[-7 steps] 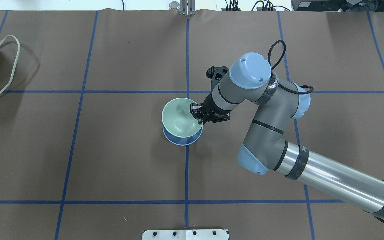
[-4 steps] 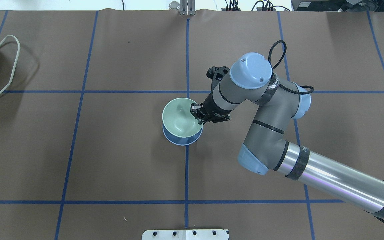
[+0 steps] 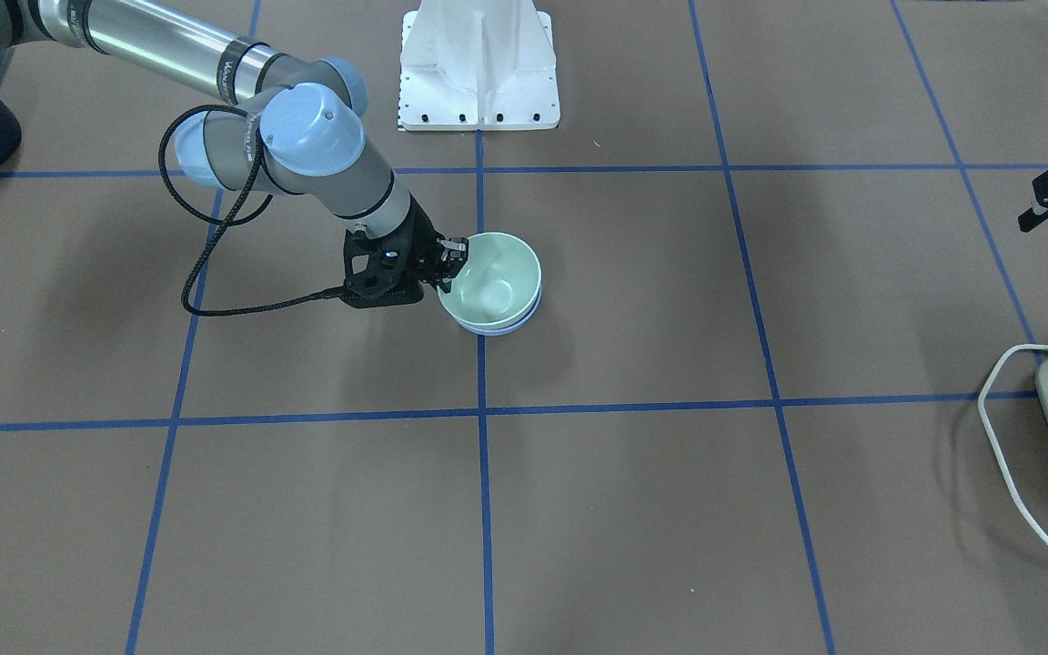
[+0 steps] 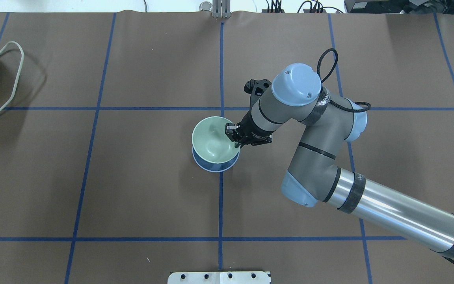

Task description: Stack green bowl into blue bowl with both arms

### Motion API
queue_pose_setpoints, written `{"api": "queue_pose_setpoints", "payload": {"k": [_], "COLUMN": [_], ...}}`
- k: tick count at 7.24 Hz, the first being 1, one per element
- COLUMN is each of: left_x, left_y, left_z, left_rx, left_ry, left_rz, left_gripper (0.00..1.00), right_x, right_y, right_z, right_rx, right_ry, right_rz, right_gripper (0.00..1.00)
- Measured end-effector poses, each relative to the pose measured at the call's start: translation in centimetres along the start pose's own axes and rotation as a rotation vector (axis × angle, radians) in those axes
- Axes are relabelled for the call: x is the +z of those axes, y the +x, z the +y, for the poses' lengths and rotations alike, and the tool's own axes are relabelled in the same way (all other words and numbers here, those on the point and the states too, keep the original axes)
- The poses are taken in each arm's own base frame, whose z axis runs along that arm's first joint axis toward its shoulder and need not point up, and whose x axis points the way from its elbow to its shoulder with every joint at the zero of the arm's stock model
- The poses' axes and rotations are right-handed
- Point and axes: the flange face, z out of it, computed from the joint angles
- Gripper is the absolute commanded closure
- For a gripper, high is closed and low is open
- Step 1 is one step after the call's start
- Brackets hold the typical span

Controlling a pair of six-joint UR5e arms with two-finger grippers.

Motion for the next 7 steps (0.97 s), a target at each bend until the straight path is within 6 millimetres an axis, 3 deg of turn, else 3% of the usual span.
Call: {"api": "queue_pose_setpoints", "payload": {"k": [2, 4, 5, 7], "left_x": [0.0, 0.0, 0.0, -0.2], "left_y": [0.0, 0.1, 0.1, 0.0], "left_z": [0.0, -0.1, -0.1, 0.0], "left_rx": [0.000, 0.003, 0.003, 0.001], "left_ry": [0.000, 0.000, 0.001, 0.005], "left_rz": [0.000, 0.001, 0.001, -0.001], "left_gripper": [0.03, 0.03, 0.03, 0.03], "right_x": [0.5, -0.5, -2.6, -10.0], "right_y": [-0.3, -0.6, -0.1, 3.9], "right_z": [0.5, 0.3, -1.1, -6.7], "right_rx": [-0.009, -0.015, -0.001, 0.046], "right_ry": [0.024, 0.035, 0.031, 0.018], "right_rz": [0.002, -0.009, -0.023, -0.048], "right_gripper": [0.00, 0.00, 0.00, 0.00]}}
